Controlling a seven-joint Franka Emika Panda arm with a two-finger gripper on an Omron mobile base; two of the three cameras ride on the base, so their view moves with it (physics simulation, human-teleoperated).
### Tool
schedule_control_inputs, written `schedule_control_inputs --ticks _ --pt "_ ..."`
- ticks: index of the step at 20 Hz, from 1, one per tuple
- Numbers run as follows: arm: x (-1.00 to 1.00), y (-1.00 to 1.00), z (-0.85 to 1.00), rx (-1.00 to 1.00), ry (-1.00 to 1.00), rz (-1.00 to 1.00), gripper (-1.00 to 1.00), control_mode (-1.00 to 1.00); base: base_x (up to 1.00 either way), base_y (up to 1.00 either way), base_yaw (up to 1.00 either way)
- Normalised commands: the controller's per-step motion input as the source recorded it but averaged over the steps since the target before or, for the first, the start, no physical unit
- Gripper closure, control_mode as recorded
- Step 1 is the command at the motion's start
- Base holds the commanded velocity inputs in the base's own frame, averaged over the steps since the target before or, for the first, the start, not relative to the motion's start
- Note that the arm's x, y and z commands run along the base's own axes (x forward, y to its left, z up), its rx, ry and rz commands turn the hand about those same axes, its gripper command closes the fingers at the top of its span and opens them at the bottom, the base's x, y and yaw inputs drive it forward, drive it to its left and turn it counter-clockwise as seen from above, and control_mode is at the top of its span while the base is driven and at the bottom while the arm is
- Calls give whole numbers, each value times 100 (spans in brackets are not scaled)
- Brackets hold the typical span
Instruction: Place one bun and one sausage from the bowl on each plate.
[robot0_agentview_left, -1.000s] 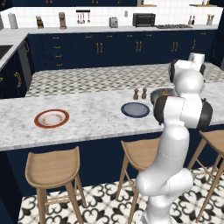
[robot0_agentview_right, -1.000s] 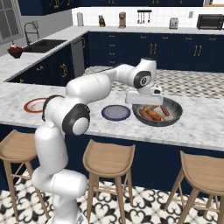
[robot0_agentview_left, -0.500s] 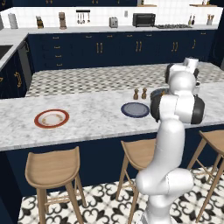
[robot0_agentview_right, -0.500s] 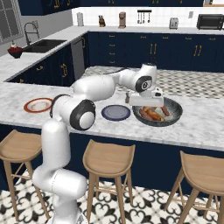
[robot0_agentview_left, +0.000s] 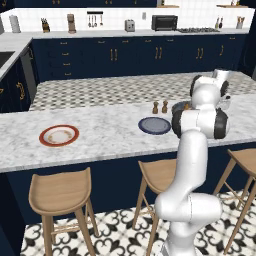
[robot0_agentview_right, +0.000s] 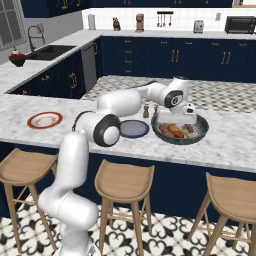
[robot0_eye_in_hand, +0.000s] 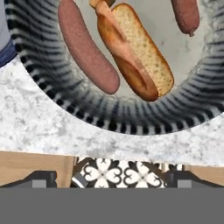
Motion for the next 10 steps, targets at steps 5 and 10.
schedule_control_inputs --ticks 5,10 --pt "38 -9 -19 0 1 0 -100 -100 0 0 0" --pt "34 0 -36 0 0 0 -100 -100 0 0 0"
